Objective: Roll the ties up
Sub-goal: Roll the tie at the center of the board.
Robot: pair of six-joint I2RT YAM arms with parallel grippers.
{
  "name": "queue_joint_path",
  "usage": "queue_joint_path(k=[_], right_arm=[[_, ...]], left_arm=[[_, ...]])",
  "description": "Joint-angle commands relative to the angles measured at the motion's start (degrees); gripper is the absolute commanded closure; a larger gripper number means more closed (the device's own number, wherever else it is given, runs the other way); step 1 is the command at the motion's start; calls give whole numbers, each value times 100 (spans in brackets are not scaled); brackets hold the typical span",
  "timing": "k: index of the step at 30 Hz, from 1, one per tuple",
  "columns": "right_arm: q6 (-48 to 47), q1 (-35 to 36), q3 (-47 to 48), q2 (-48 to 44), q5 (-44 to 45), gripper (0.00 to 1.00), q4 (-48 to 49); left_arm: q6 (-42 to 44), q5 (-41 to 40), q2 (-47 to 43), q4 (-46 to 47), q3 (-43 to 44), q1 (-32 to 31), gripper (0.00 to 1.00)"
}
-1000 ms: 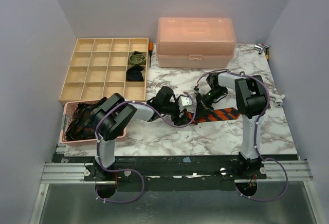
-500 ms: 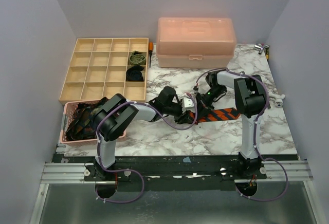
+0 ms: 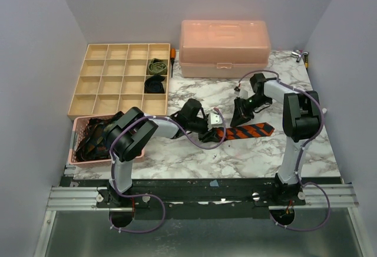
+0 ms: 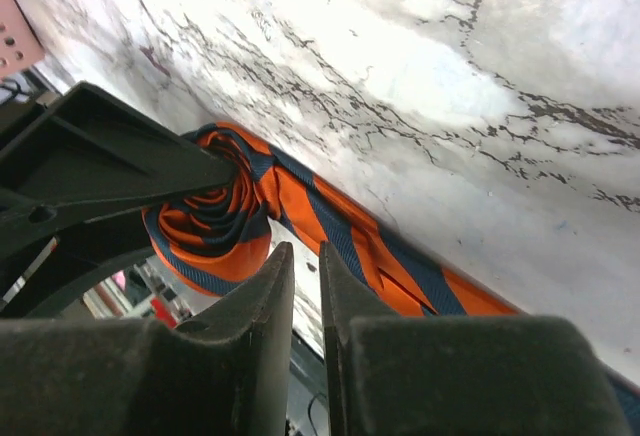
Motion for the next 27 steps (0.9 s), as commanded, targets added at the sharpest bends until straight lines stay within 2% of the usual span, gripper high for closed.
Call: queue_joint_path(k=[1, 8, 10, 13, 16, 18, 27], right_arm=[[860, 35, -641, -358, 18, 82, 1293], [1543, 39, -1284, -886, -264, 82, 2162], [1648, 30, -1381, -1188, -313, 78, 2157], [1867, 3, -1780, -1729, -468, 66, 2271], [2210, 3, -2359, -2147, -837, 43, 2699], [2448, 3, -2679, -2296, -1019, 37, 3050], [2807, 77, -3025, -1982, -1264, 39, 3707]], left_arm=[[116, 82, 19, -661, -105, 31, 99], [-49, -32, -17, -697, -111, 70, 100], [-112, -76, -24, -705, -126, 91, 100], [-215, -112, -11, -697, -116, 92, 100], [-359, -163, 25, -688, -72, 99, 100], [-441, -172, 61, -682, -39, 101, 100], [-635, -208, 139, -553, -14, 101, 100]])
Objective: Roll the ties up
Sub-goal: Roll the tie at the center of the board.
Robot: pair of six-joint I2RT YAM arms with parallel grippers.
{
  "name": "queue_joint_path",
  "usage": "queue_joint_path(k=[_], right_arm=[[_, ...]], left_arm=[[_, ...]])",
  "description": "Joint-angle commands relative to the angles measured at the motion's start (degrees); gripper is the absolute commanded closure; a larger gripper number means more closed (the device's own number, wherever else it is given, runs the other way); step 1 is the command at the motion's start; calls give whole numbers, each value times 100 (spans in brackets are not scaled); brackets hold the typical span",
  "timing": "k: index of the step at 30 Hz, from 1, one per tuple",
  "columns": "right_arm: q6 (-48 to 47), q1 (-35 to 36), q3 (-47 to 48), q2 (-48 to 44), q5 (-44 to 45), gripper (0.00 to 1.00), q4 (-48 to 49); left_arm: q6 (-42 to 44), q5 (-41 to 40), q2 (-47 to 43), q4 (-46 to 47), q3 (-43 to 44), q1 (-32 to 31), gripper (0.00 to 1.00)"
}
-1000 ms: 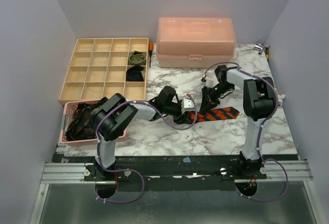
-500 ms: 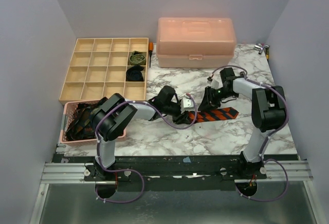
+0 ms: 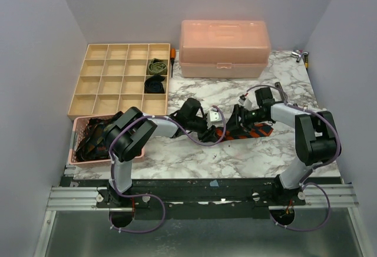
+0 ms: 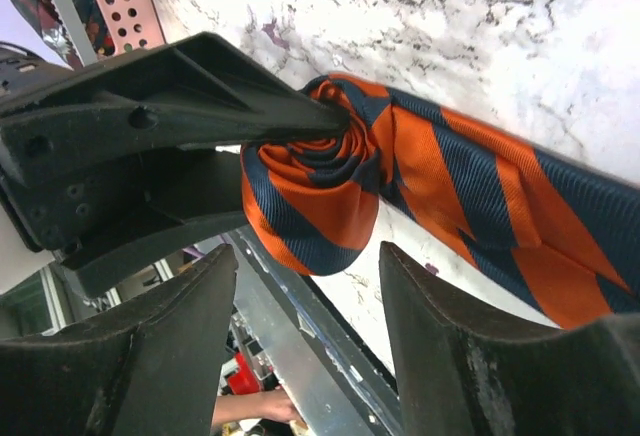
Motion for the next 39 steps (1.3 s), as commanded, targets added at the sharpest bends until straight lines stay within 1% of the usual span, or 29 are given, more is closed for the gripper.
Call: queue_joint_path(k=[1, 3, 6, 8, 10, 11, 12, 16, 21, 23, 25, 29, 33, 35, 37, 39], right_arm=[[397, 94, -33, 316, -309, 40, 741], [451, 155, 85, 506, -378, 43, 862], [497, 271, 186, 724, -507, 57, 968], [416, 284, 247, 803, -501, 72, 909], [127, 277, 469, 878, -225, 90, 577], [-5, 276, 614, 916, -51, 96, 400], [-214, 276, 779, 988, 98, 100, 240], [-654, 276, 1157, 1362, 669, 100, -202], [-988, 275, 1375, 1943, 1221, 100, -515], [-1063, 258, 1441, 2158, 1401, 100, -618], [-1094, 249, 1482, 2311, 1535, 100, -684], [-1157, 256, 1559, 2481, 1713, 100, -746], [-1287, 248, 1644, 2659, 1830, 100, -886], [-1356, 256, 1661, 2677, 1777, 100, -891], [-1408, 256, 1670, 2712, 1717, 100, -920], [-1429, 258, 1695, 2691, 1626, 100, -946]], left_arm=[[-210, -194, 190, -374, -32, 40, 100], [-257, -203, 217, -359, -11, 40, 100], [-324, -249, 259, -368, 49, 40, 99], [-325, -251, 259, -393, 77, 36, 98], [-303, -219, 241, -355, 57, 40, 95], [-265, -183, 227, -327, 37, 40, 92], [-203, -148, 218, -316, 18, 40, 90], [-61, -116, 247, -251, 16, 38, 71], [-3, -40, 241, -140, 46, 40, 51], [-62, -6, 156, 91, -61, 49, 45], [-177, 11, 44, 385, -211, 58, 35], [-516, -90, -62, 893, -376, 66, 25], [-853, -141, 3, 1273, -321, 67, 21], [-1067, -146, 116, 1313, -171, 66, 24], [-1295, -143, 268, 1281, 30, 60, 33], [-1317, -278, 394, 1124, 192, 27, 50]])
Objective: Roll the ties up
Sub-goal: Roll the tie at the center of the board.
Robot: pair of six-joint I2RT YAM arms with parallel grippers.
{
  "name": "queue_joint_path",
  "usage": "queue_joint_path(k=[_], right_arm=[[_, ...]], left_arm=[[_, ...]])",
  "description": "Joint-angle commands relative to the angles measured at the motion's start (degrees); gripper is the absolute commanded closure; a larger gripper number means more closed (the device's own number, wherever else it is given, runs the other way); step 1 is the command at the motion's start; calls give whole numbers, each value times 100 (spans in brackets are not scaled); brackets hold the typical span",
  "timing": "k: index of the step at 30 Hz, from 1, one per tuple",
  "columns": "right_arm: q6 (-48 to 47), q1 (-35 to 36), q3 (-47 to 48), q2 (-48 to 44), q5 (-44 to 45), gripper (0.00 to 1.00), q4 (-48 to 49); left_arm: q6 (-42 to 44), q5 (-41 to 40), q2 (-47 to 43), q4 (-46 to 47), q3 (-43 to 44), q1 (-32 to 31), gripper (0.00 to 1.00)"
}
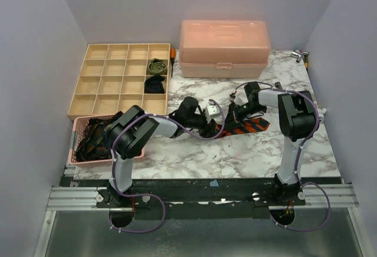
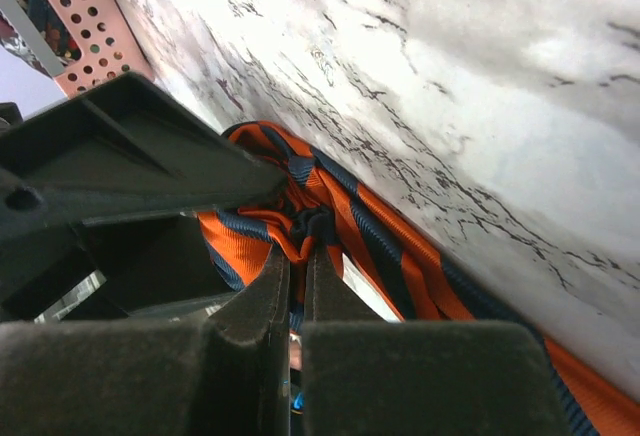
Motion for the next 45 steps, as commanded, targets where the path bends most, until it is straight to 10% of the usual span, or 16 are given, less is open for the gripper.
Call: queue_joint_path(k=[1, 13, 37, 45], right_arm=[[-628, 35, -153, 448, 1637, 100, 255], [-1137, -679, 496, -184, 305, 69, -1035], [-1934, -655, 350, 400, 2593, 80, -951], [-2064, -630, 786, -319, 627, 48, -1812]], left_arm=[[-360, -173, 326, -1, 429, -88, 57], [1215, -276, 300, -1341, 125, -117, 83], [765, -1674, -106, -1389, 210, -402, 86], [1044, -1766, 140, -1679, 114, -452, 83]])
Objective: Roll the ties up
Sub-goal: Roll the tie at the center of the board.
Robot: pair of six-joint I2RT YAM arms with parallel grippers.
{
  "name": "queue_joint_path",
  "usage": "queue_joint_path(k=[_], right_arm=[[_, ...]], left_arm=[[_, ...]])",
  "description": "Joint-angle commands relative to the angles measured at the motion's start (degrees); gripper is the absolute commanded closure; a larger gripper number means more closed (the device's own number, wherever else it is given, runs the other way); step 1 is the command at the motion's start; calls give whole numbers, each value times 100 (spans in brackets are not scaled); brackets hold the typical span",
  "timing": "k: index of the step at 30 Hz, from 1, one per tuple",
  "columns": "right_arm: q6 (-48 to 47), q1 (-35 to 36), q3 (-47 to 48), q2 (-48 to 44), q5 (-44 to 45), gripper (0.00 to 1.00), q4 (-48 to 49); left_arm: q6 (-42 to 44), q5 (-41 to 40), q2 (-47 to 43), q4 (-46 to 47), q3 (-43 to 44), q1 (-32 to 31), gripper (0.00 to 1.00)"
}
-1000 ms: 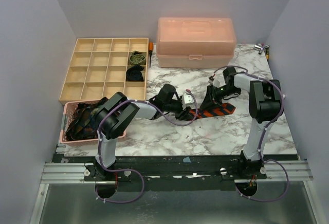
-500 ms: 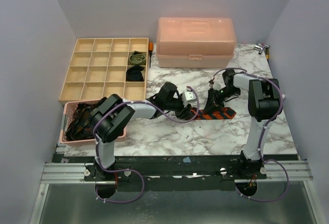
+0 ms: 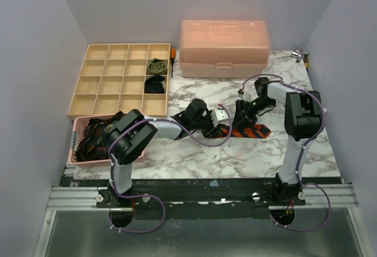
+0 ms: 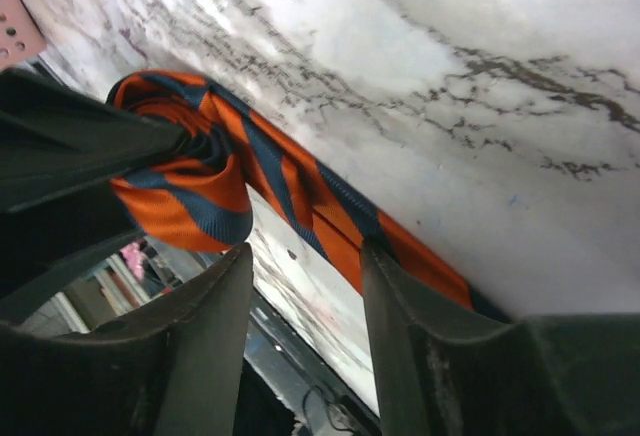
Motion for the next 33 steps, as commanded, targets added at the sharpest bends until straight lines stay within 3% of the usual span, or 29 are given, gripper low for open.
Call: queue_joint_path(k=[1, 5, 14, 20, 22, 23, 27, 33], right_arm=[[-351, 16, 153, -358, -477, 45, -391], [-175, 279, -24, -408, -1169, 39, -385], [147, 478, -6, 216, -1180, 45, 15], [279, 477, 241, 470, -1027, 78, 72], [333, 478, 204, 506, -794, 94, 94], [353, 478, 174, 525, -656, 100, 126], [403, 460, 79, 678, 49, 100, 197], [384, 393, 34, 958, 794, 100, 141]], left_arm=[[357, -411, 389, -709, -251, -25, 83], [356, -373, 430, -752, -177, -51, 83], [350, -333, 419, -770, -179, -46, 82], [353, -239, 448, -787, -124, -47, 82], [343, -175, 463, -801, -87, -41, 79], [317, -141, 465, -800, -63, -42, 75], [219, 150, 356, -480, -145, 27, 46], [3, 815, 1, 640, -557, 173, 23]])
